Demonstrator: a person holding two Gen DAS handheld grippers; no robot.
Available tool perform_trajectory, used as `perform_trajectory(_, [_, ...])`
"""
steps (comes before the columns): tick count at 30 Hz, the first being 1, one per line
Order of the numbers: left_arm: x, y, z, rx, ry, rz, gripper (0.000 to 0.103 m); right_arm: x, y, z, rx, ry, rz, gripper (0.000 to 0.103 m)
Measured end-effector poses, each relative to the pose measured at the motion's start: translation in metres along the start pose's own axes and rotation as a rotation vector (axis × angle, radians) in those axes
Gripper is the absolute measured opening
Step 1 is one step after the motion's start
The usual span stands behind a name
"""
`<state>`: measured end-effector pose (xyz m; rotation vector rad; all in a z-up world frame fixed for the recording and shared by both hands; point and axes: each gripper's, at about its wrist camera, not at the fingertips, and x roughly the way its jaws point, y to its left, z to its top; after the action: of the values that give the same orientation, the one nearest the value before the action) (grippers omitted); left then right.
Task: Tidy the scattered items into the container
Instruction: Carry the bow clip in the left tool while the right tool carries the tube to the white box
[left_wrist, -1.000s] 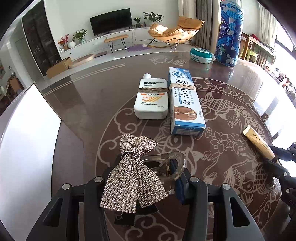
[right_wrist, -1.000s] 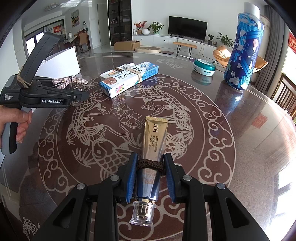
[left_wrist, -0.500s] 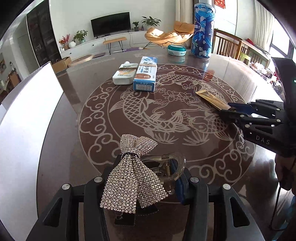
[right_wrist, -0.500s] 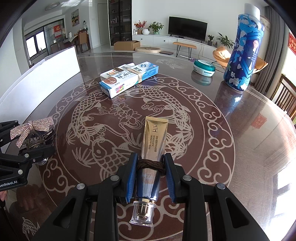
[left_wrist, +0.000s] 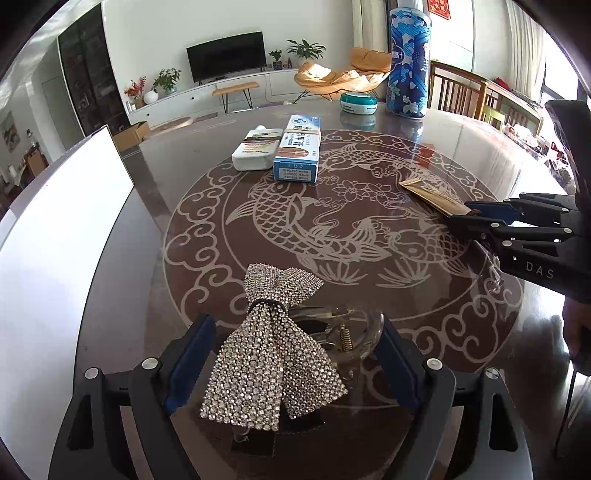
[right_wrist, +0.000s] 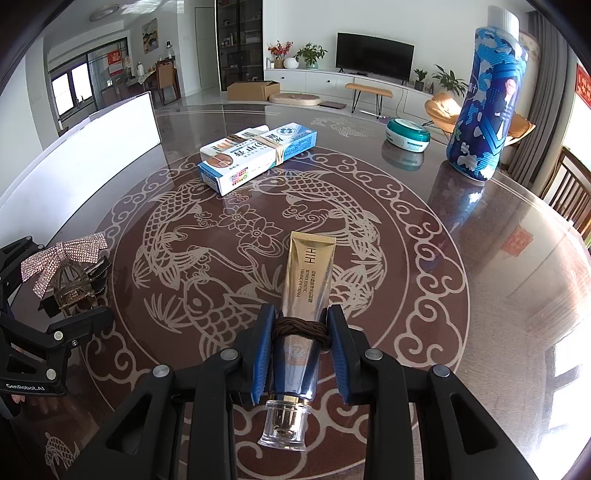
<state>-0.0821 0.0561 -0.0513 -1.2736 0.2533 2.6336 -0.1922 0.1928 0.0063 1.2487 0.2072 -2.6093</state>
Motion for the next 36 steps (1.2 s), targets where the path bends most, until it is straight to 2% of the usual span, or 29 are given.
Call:
perform_trajectory(4, [0.003, 0.004, -0.001, -0.033, 0.014, -0.025, 0.088, 0.000, 0.000, 0.000, -0.001, 0.000, -0.001, 0.030])
perform_trajectory(7, [0.005, 0.009, -0.002, -0.066, 0.027, -0.021, 0.095, 0.000, 0.000, 0.000, -0.002, 0.000, -0.003, 0.030])
perform_trajectory(12, [0.006, 0.009, -0.003, -0.069, 0.032, -0.019, 0.099, 0.000, 0.001, 0.000, -0.003, -0.001, -0.003, 0.030])
perform_trajectory(13, [0.007, 0.008, -0.003, -0.069, 0.037, -0.018, 0.103, 0.000, 0.001, 0.000, -0.003, -0.001, -0.004, 0.030])
perform_trajectory(19, [0.008, 0.009, -0.003, -0.072, 0.041, -0.017, 0.103, -0.001, -0.001, 0.000, 0.005, 0.000, 0.006, 0.030])
perform_trajectory(21, [0.008, 0.009, -0.003, -0.072, 0.041, -0.017, 0.103, -0.001, -0.002, 0.000, 0.010, 0.000, 0.030, 0.030])
perform_trajectory(25, [0.008, 0.009, -0.003, -0.072, 0.041, -0.017, 0.103, -0.011, -0.002, -0.011, 0.030, -0.008, 0.166, 0.032])
perform_trajectory(28, [0.008, 0.009, -0.003, -0.072, 0.041, -0.017, 0.103, -0.021, -0.011, -0.024, 0.067, -0.013, 0.198, 0.033])
perform_trajectory(30, [0.008, 0.009, -0.003, -0.072, 0.041, -0.017, 0.103, -0.025, -0.020, -0.029, 0.096, -0.019, 0.199, 0.052])
perform_trajectory(31, [0.008, 0.009, -0.003, -0.072, 0.041, -0.017, 0.103, -0.026, -0.024, -0.031, 0.097, -0.016, 0.189, 0.068])
perform_trajectory(32, [0.008, 0.009, -0.003, -0.072, 0.041, -0.017, 0.103, -0.026, -0.026, -0.032, 0.091, -0.012, 0.178, 0.072])
perform_trajectory(36, [0.008, 0.009, -0.003, -0.070, 0.042, -0.024, 0.103, -0.026, -0.024, -0.029, 0.034, 0.024, 0.165, 0.072])
